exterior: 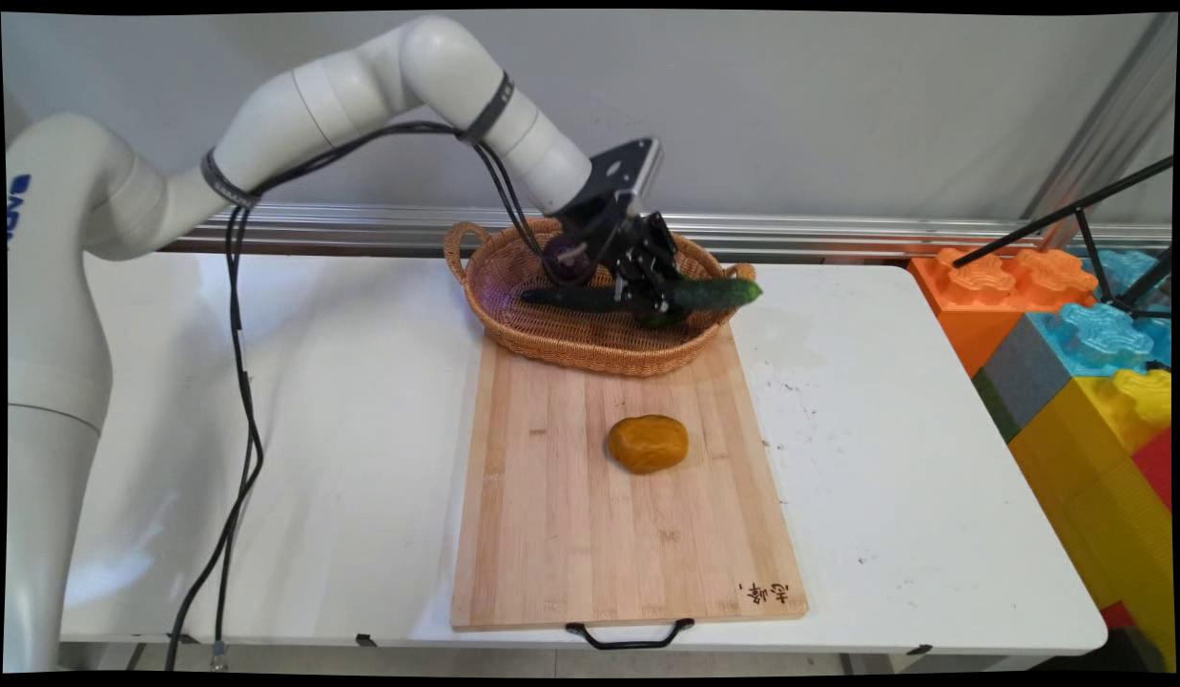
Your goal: Place the picked object on the cutting board
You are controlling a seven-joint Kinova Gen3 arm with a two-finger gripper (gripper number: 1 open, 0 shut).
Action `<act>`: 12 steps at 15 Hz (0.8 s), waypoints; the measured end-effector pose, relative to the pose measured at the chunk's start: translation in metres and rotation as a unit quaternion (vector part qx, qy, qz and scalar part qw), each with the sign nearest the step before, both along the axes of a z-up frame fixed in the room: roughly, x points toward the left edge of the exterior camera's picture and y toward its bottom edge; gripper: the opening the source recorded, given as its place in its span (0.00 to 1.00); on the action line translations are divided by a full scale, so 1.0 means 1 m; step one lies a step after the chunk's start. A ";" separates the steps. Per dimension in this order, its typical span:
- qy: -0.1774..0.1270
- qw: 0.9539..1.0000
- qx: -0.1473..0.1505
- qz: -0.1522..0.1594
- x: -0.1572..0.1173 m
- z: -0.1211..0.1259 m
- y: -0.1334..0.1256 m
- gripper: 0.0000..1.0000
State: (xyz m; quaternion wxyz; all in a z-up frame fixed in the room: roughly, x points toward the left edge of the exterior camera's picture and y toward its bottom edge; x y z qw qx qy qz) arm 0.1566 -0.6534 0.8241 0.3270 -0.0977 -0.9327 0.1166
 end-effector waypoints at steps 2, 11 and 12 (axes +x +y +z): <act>0.006 1.000 -0.002 0.011 0.003 0.018 0.002 0.00; 0.026 0.999 -0.013 0.016 -0.018 0.103 0.044 0.00; 0.025 0.999 -0.002 0.020 -0.023 0.113 0.056 0.00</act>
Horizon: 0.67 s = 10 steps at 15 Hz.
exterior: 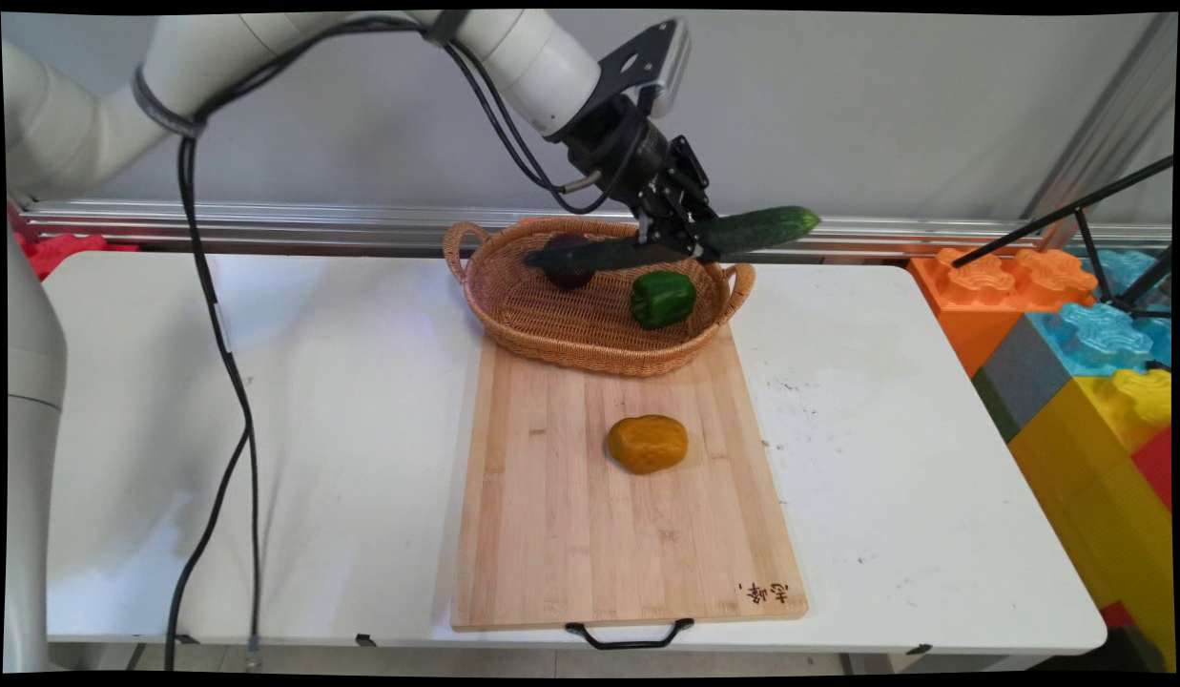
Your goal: Place the picked object on the cutting board
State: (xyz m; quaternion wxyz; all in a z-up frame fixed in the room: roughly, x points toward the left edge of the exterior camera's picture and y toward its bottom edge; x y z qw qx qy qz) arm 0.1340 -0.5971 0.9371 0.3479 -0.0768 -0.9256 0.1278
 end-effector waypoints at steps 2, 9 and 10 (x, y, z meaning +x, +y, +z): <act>-0.011 0.999 0.040 0.008 -0.008 0.016 0.034 0.00; -0.055 0.989 0.136 0.018 -0.022 0.030 0.121 0.00; -0.062 0.987 0.147 0.020 -0.023 0.027 0.132 0.00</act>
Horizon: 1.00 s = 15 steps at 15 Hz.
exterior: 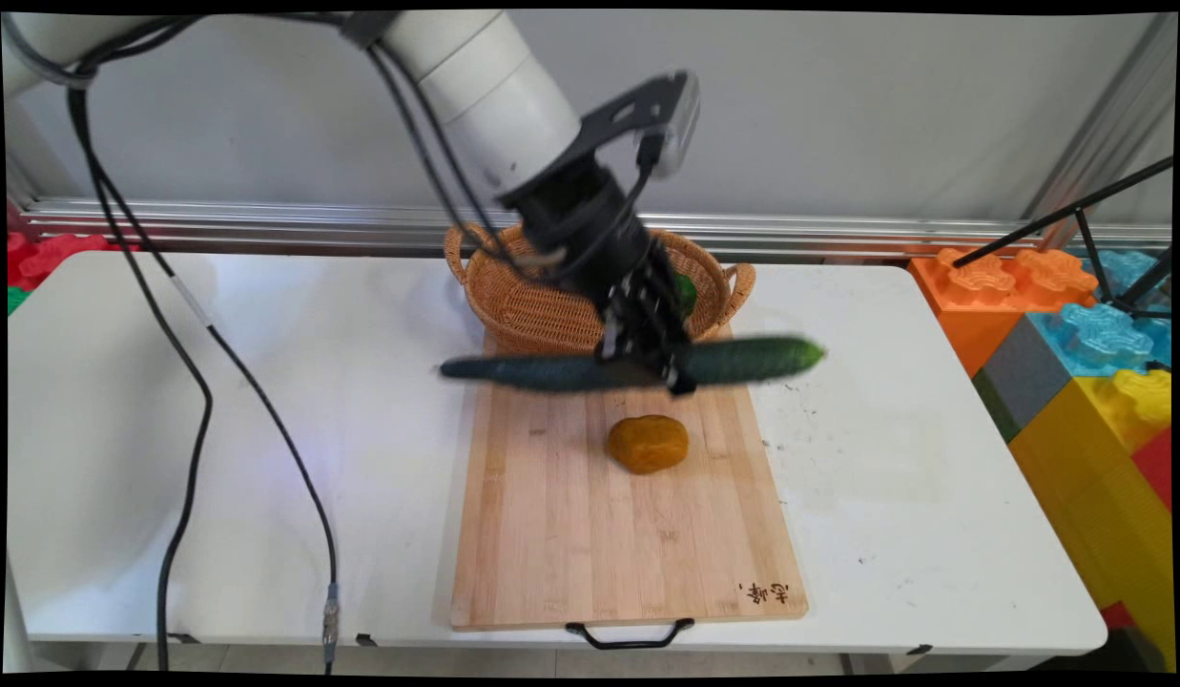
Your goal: Place the picked object on the cutting board
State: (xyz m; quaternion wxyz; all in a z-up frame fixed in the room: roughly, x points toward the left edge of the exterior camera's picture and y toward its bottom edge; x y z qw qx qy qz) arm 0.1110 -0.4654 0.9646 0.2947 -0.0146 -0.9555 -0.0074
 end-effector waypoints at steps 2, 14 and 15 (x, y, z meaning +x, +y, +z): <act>-0.011 1.000 0.013 0.001 -0.001 -0.007 0.015 0.00; -0.064 0.998 0.008 0.010 -0.023 -0.112 0.050 0.00; -0.067 0.998 0.005 0.012 -0.025 -0.120 0.050 0.00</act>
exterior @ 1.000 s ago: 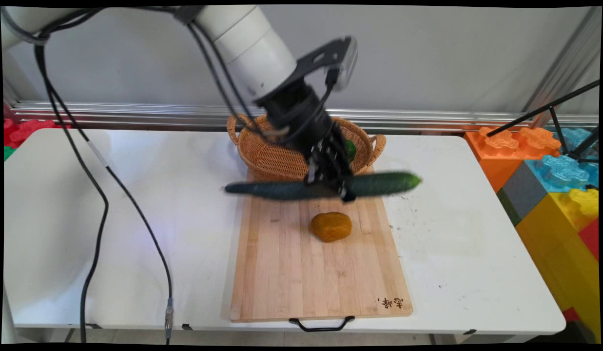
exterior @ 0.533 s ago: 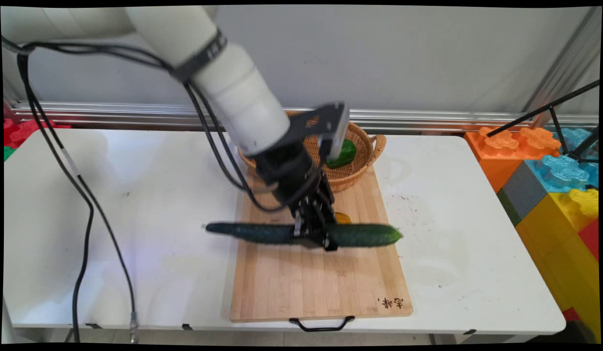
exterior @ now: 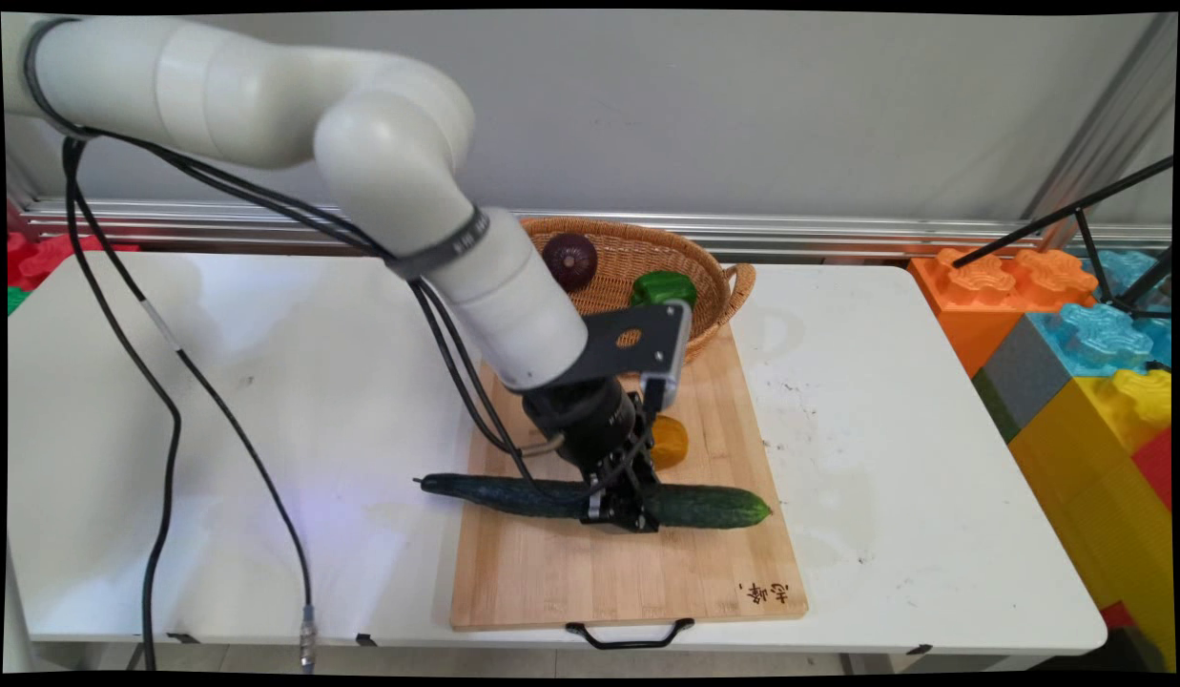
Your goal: Place the picked object on the cutting board
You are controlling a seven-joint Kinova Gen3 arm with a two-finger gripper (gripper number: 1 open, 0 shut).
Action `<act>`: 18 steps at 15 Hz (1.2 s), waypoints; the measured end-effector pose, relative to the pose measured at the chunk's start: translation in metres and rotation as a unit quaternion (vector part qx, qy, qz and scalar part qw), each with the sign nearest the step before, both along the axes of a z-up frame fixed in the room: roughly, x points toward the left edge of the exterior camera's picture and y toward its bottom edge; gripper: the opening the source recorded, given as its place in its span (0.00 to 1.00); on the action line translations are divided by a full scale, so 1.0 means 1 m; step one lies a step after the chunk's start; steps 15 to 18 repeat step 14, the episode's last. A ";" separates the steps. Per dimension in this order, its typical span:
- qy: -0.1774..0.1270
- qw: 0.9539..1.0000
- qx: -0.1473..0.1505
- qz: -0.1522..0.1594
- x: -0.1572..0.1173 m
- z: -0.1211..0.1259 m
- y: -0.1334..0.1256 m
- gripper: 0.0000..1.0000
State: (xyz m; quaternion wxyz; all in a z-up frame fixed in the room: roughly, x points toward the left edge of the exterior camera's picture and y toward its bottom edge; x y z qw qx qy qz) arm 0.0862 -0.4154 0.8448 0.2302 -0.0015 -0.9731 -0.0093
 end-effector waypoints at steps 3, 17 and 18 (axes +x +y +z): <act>-0.006 1.000 -0.008 0.004 -0.004 -0.017 0.000 0.00; -0.015 1.000 -0.019 0.007 -0.013 -0.038 0.002 1.00; -0.015 1.000 -0.019 0.007 -0.013 -0.038 0.002 1.00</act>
